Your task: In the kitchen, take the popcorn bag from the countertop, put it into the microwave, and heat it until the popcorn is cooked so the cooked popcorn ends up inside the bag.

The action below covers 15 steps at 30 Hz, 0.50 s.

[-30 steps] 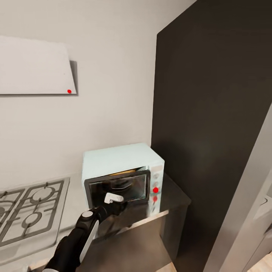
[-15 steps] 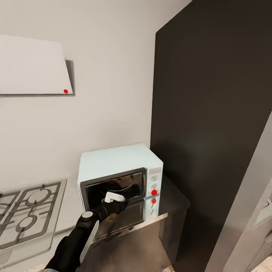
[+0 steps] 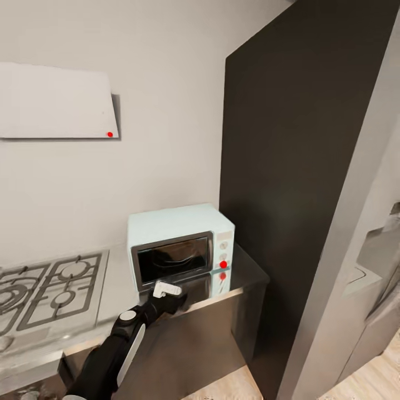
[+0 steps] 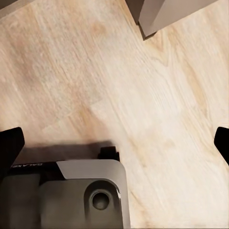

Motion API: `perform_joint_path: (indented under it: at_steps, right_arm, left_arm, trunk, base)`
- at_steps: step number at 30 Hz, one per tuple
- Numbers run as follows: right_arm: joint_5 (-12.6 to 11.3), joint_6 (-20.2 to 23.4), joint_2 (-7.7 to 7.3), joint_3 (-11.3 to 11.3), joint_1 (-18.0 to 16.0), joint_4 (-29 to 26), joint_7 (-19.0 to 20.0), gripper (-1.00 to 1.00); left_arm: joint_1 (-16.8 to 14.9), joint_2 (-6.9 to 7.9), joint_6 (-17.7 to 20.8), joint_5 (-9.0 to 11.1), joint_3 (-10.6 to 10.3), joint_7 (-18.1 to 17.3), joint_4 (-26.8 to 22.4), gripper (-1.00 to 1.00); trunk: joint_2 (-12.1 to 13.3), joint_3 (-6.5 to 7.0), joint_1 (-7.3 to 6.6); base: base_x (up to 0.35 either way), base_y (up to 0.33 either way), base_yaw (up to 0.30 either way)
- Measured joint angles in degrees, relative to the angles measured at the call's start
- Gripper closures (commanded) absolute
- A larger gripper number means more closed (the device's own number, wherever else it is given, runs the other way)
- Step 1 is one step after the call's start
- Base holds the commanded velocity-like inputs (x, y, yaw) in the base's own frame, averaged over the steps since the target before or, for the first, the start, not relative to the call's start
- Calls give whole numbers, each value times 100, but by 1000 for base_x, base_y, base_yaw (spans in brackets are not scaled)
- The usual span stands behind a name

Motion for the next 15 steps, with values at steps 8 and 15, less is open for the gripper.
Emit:
perform_joint_path:
  at_steps: [8,15]
  right_arm:
    - [0,-6,0,0,0,0,-2,-100]
    - [-1,-22,0,-2,0,-1,-8,-100]
  left_arm:
    - [0,0,-10,-1,0,0,107,-100]
    - [0,32,-201,3,477,30,465,-100]
  trunk:
    - [0,0,0]
    - [0,0,-2]
  base:
    - [-343,0,0]
    - [-233,0,0]
